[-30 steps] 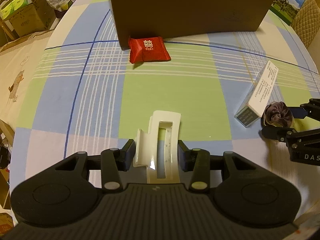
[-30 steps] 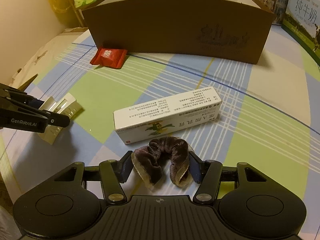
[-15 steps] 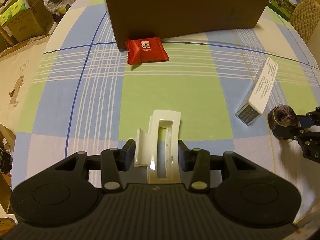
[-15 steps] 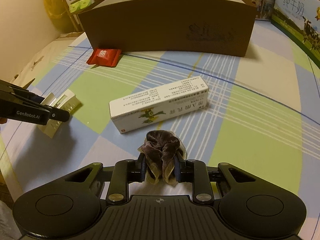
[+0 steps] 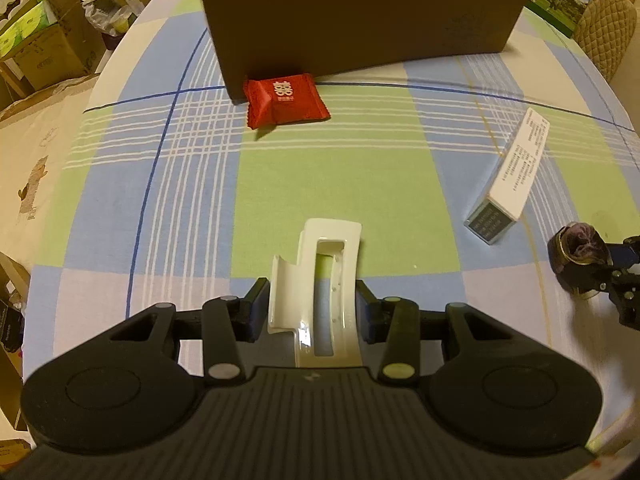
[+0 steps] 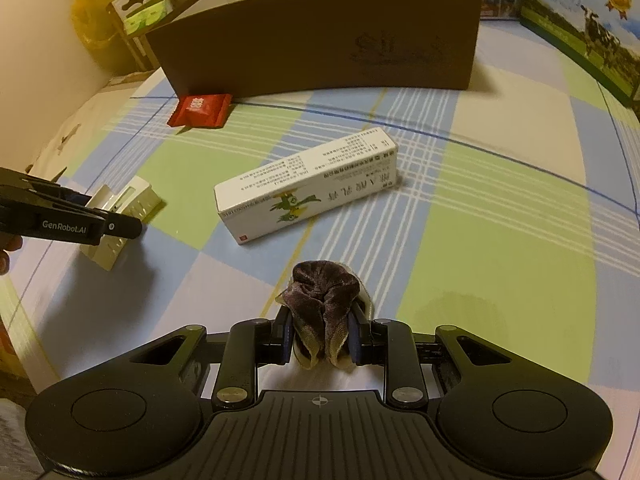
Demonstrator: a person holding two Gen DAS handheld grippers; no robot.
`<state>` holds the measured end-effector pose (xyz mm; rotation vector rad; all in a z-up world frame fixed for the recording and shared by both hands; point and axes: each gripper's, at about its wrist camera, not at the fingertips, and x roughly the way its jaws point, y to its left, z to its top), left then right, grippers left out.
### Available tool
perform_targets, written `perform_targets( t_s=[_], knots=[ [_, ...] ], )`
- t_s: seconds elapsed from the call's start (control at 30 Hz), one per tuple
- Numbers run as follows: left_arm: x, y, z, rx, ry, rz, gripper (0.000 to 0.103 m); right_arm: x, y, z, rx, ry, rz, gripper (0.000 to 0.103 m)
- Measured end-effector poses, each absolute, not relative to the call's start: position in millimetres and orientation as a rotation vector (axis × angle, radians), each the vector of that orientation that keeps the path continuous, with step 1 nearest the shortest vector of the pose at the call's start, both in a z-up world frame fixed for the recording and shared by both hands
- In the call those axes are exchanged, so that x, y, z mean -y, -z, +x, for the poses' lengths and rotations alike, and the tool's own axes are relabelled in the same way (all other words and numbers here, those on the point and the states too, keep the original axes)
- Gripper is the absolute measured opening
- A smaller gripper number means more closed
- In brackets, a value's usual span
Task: Organize objects
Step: 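Carry the white clip and sunglasses up over the brown box with both tools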
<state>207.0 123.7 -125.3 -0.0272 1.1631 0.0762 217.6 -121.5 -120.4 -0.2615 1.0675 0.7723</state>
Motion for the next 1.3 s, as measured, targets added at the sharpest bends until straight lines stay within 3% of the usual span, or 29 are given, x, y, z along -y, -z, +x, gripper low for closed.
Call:
perform_targets(
  t_s=[0.63, 1.3],
  knots=[
    [-112.3, 117.2, 199.1, -1.159, -0.056, -0.051, 0.036, 122.3, 102.2, 212.8, -1.070, -0.801, -0.201, 0.023],
    [-99.0, 49.8, 216.0, -0.992, -0.005, -0.077, 0.036, 113.9, 58.9, 229.2, -0.971, -0.850, -0.130, 0.023]
  ],
)
